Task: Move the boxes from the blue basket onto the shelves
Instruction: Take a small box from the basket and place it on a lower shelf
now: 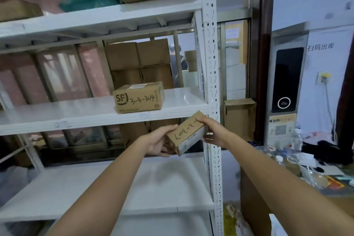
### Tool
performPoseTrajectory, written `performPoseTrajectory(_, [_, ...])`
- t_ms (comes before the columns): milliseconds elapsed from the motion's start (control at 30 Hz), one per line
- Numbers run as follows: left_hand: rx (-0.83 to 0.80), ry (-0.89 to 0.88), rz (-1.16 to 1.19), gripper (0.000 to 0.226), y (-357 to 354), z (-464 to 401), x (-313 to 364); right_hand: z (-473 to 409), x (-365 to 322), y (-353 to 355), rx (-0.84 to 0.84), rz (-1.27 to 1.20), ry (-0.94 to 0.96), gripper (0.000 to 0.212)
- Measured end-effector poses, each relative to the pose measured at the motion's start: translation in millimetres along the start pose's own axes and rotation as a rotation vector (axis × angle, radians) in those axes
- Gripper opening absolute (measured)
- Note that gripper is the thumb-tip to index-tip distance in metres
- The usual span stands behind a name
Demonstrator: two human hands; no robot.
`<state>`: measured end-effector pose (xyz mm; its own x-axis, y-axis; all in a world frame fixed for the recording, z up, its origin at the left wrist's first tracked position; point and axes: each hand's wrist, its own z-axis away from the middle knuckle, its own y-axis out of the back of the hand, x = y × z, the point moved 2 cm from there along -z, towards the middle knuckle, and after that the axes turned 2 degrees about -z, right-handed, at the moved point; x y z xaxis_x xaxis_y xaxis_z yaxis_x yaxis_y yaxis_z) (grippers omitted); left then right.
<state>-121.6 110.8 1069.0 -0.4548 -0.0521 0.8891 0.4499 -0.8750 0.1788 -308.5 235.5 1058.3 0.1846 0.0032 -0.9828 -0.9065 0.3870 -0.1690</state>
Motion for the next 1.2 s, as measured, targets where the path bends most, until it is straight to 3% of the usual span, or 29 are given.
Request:
performPoseTrajectory(67, [-0.010, -0.001, -0.092, 0.071, -0.1, 8.3, 1.1, 0.3, -9.9, -10.8, -0.042, 0.249, 0.032, 0.062])
performPoseTrajectory(133, [-0.026, -0.069, -0.058, 0.062, -0.2, 14.3, 3.7, 1.0, -18.4, -29.8, -0.121, 0.470, 0.042, 0.075])
performPoseTrajectory(233, [-0.116, -0.148, -0.032, 0.037, -0.2, 29.9, 7.7, 6.4, -28.2, -62.4, -0.208, 0.609, 0.032, 0.086])
performPoseTrajectory(367, [-0.131, -0.222, 0.019, 0.047, 24.4, 51.5, 1.1, 7.7, -37.9, -99.1, -0.148, 0.713, 0.058, 0.117])
performPoseTrajectory(500, [0.011, -0.343, 0.271, 0.059, 66.6, 79.5, -13.8, 5.8, -47.8, -138.2, -0.090, 0.623, 0.063, 0.105])
performPoseTrajectory(667, [0.110, -0.516, 0.501, 0.046, 144.4, 128.4, -35.0, -0.3, -39.8, -182.2, -0.066, 0.442, -0.073, 0.087])
performPoseTrajectory(767, [0.146, -0.549, 0.559, 0.049, 188.7, 156.4, -50.5, -6.4, -28.6, -236.5, -0.132, 0.280, -0.037, 0.068])
performPoseTrajectory(900, [0.172, -0.484, 0.716, 0.058, 239.9, 196.0, -79.4, -17.5, -21.6, -307.5, -0.040, 0.212, 0.067, 0.049])
performPoseTrajectory(1100, [0.272, -0.464, 0.679, 0.048, 304.2, 244.4, -121.1, -34.9, -2.2, -396.0, -0.028, 0.194, 0.055, 0.071])
performPoseTrajectory(1200, [0.364, -0.440, 0.717, 0.052, 333.8, 257.1, -141.2, -41.9, 11.7, -435.1, -0.033, 0.208, 0.031, 0.063])
